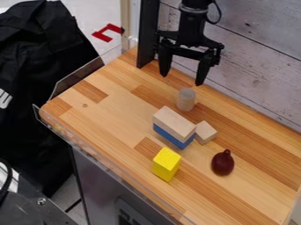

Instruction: Put the cylinder on top of the white rectangular block

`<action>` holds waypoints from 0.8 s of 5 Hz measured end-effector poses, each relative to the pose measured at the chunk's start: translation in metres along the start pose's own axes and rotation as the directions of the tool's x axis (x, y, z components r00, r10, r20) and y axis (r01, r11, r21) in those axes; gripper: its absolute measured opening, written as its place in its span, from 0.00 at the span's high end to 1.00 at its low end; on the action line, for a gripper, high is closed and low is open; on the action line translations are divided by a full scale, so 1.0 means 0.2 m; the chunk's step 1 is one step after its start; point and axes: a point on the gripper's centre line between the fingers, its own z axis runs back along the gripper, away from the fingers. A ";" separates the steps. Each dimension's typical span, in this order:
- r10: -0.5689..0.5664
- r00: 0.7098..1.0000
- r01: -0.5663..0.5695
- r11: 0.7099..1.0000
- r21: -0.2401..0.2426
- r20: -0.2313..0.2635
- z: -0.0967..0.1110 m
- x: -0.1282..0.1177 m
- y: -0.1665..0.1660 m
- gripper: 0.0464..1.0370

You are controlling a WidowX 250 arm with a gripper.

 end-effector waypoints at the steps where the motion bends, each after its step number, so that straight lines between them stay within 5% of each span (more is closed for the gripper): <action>1: -0.003 1.000 0.003 1.000 0.012 -0.008 -0.05 0.00 0.01 0.04; 4: -0.003 1.000 0.003 1.000 0.000 -0.030 -0.16 0.01 0.00 0.04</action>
